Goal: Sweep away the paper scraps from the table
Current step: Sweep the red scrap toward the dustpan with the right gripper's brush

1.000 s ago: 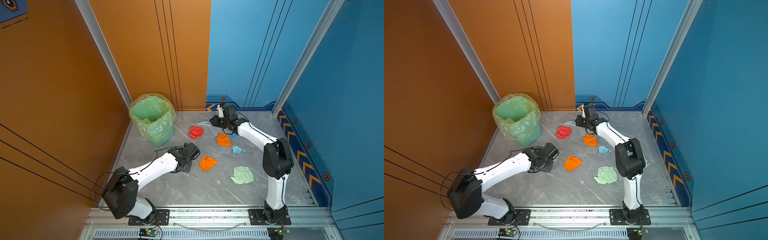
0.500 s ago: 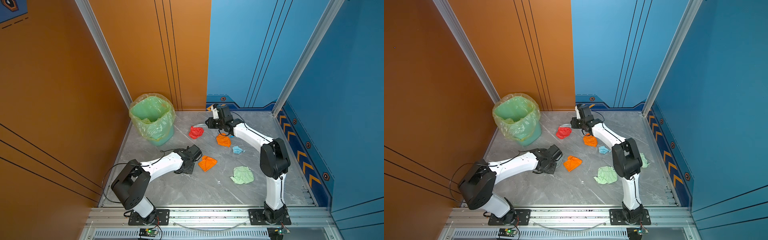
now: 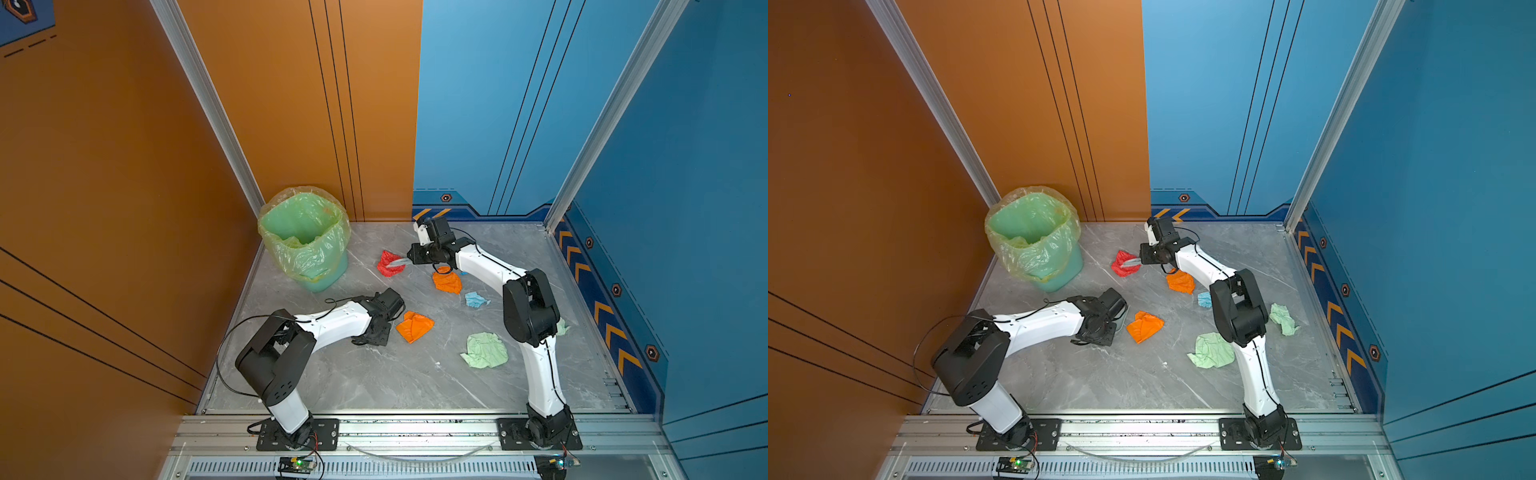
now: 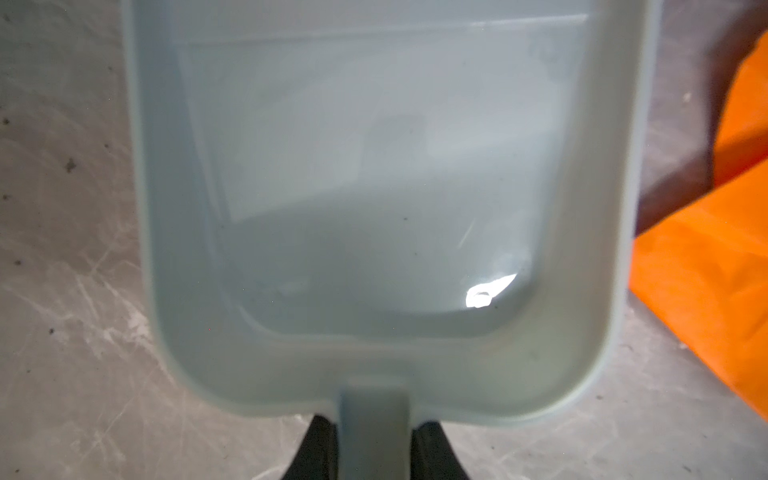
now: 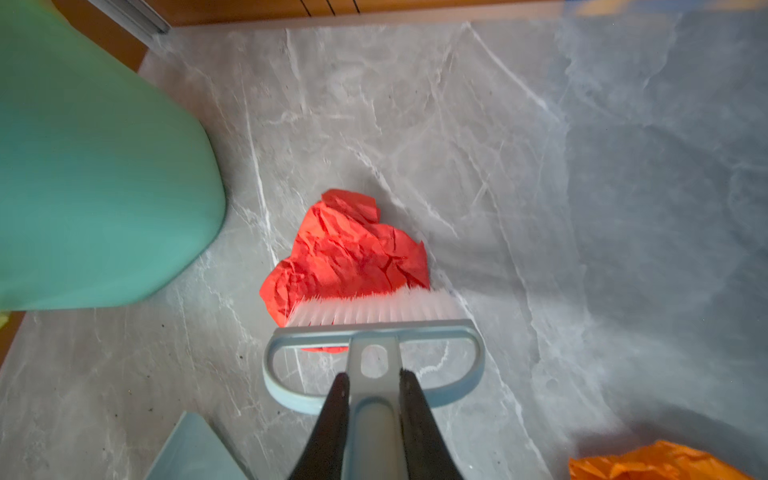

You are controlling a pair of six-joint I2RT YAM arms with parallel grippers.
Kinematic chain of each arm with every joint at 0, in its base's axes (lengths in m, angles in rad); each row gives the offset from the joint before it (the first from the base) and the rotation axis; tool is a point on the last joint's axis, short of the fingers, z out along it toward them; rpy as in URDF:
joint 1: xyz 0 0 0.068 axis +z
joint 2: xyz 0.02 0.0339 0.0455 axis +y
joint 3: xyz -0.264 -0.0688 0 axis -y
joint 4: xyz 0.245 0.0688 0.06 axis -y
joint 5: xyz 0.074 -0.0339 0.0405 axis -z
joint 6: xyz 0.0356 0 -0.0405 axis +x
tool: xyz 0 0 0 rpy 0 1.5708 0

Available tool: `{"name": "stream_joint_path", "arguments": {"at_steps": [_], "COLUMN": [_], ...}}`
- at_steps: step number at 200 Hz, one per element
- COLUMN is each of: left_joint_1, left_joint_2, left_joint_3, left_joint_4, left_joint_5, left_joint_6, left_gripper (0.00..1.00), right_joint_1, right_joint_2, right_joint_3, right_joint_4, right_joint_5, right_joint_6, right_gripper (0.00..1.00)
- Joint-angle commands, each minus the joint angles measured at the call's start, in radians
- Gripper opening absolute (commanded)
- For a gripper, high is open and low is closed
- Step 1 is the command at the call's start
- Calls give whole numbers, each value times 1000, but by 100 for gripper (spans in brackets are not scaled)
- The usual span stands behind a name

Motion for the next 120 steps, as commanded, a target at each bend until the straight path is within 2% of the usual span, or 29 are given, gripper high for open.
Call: {"name": "stream_joint_path", "arguments": {"at_steps": [1, 65, 92, 120], "left_joint_1": [21, 50, 62, 87], "left_joint_2": [9, -117, -146, -155], "left_joint_3": [3, -113, -155, -179], "left_joint_4": [-18, 15, 17, 23], "left_joint_5": [19, 38, 46, 47], "left_joint_6": [24, 24, 30, 48], "left_gripper": [0, 0, 0, 0], "right_joint_1": [38, 186, 208, 208], "right_joint_2": [-8, -51, -114, -193], "right_joint_3": [21, -36, -102, -155], "right_joint_4": [-107, -308, -319, -323], "right_joint_5": [-1, 108, 101, 5], "right_joint_6": [-69, -233, -241, -233], "right_gripper": [0, 0, 0, 0]}}
